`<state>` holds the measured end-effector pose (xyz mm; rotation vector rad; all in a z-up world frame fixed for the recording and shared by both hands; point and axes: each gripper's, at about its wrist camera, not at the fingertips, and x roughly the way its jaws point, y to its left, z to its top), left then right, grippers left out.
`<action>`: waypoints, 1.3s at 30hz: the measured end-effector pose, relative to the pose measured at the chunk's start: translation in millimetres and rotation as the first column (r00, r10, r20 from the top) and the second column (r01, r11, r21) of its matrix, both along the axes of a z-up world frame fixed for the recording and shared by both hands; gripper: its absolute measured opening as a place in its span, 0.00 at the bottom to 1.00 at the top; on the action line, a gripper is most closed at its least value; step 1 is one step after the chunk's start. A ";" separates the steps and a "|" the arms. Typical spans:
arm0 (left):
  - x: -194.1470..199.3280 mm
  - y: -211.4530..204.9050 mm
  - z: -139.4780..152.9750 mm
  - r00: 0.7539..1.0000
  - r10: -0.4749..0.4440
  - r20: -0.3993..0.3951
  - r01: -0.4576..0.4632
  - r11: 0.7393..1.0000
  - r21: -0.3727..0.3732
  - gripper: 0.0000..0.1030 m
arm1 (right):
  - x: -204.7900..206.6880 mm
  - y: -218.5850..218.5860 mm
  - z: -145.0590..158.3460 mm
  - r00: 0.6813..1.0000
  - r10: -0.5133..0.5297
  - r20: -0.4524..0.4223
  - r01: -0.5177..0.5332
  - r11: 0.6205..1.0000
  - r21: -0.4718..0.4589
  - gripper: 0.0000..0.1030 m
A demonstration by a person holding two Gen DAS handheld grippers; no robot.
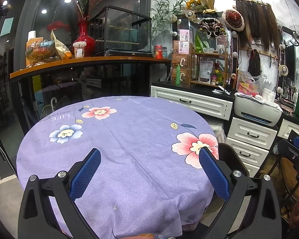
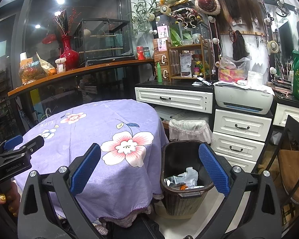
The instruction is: Collect trash
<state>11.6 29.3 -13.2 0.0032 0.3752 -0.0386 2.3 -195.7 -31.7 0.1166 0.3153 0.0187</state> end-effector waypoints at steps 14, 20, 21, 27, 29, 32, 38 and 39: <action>-0.3 -0.6 -0.2 1.000 0.000 -0.001 0.000 1.000 0.001 0.95 | -0.2 0.4 0.2 1.000 0.000 0.000 0.000 1.000 0.000 0.94; -0.2 -1.4 0.0 1.000 0.001 0.000 -0.001 1.000 0.001 0.95 | -0.3 0.7 0.2 1.000 0.000 -0.001 0.000 1.000 0.000 0.94; -0.3 -1.2 -0.1 1.000 0.001 0.000 -0.001 1.000 0.001 0.95 | -0.3 0.8 0.0 1.000 0.000 -0.001 0.000 1.000 0.000 0.94; -0.1 -1.4 0.0 1.000 0.001 -0.001 -0.001 1.000 0.002 0.95 | -0.1 0.9 0.1 1.000 0.000 -0.002 0.000 1.000 0.001 0.94; -0.4 -1.6 -0.3 1.000 0.000 -0.002 0.000 1.000 0.002 0.95 | 0.0 0.7 0.4 1.000 0.001 -0.002 -0.001 1.000 0.001 0.94; -0.6 -1.8 -0.6 1.000 -0.001 -0.002 0.001 1.000 0.004 0.95 | 0.3 0.4 0.9 1.000 0.000 -0.002 0.000 1.000 0.000 0.94; -1.1 -2.1 -0.7 1.000 -0.002 0.000 0.002 1.000 0.006 0.95 | 0.0 0.9 0.7 1.000 0.000 -0.002 0.000 1.000 0.001 0.94; -1.0 -2.5 -1.8 1.000 -0.001 0.001 0.001 1.000 0.009 0.95 | -0.1 1.2 0.9 1.000 0.000 -0.002 0.000 1.000 0.001 0.94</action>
